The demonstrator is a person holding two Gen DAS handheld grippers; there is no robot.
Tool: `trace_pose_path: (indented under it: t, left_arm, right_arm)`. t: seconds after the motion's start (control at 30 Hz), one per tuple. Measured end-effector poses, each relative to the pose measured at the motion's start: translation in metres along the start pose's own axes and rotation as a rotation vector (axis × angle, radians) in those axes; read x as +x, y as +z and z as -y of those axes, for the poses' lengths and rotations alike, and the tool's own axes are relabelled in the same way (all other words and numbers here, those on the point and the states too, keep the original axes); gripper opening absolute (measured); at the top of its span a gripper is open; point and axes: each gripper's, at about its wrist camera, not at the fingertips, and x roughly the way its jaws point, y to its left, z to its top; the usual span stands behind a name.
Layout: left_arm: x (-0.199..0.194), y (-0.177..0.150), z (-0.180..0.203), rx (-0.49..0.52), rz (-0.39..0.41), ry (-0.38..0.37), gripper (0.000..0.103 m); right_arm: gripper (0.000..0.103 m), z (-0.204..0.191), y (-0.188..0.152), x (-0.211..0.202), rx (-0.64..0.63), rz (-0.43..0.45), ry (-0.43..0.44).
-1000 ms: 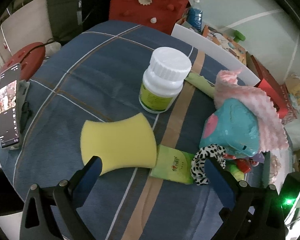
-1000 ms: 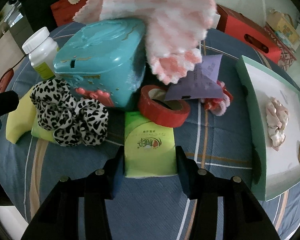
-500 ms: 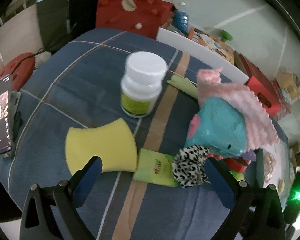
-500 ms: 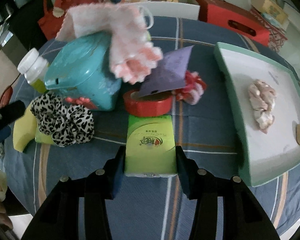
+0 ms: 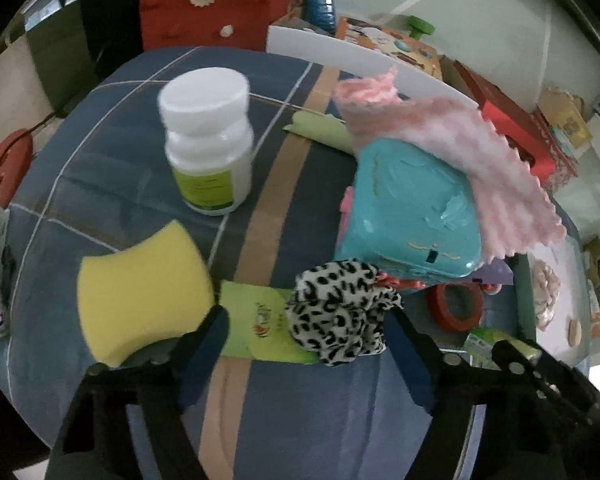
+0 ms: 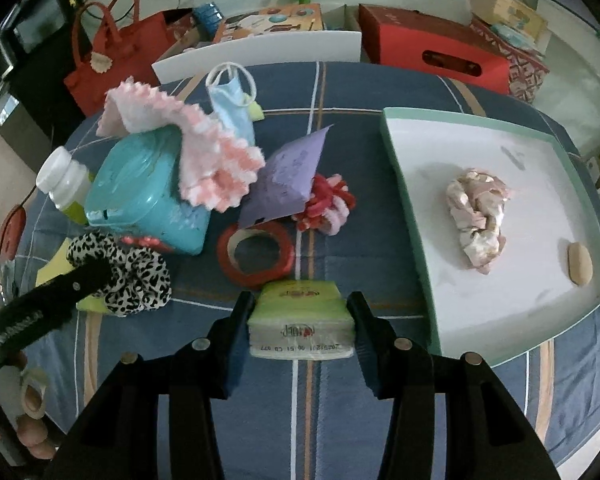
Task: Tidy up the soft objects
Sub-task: 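Grasp the green tissue pack with the right tool while the left tool grasps the leopard scrunchie, then carry the leopard scrunchie and green tissue pack with both tools to the tray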
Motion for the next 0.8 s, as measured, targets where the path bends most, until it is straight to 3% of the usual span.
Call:
trace_pose_path:
  t: [0.03,0.1,0.27,0.47,0.8]
  left_arm:
    - [0.002,0.001,0.004,0.007,-0.004,-0.004,0.067]
    - [0.007,0.001,0.008,0.014,-0.016,-0.026,0.044]
    - [0.011,0.001,0.009,0.021,-0.02,-0.04,0.031]
    - [0.001,-0.003,0.003,0.01,0.002,-0.055,0.023]
    - [-0.022,-0.002,-0.001,0.002,0.063,-0.063,0.02]
  right_arm:
    - [0.049,0.002,0.001,-0.001,0.001,0.002,-0.004]
    - [0.049,0.002,0.002,0.0,0.005,0.006,-0.009]
    - [0.048,0.011,0.005,-0.004,0.015,0.022,-0.005]
    - [0.048,0.015,0.006,-0.011,0.028,0.05,0.027]
    - [0.048,0.011,0.002,-0.042,0.032,0.128,0.067]
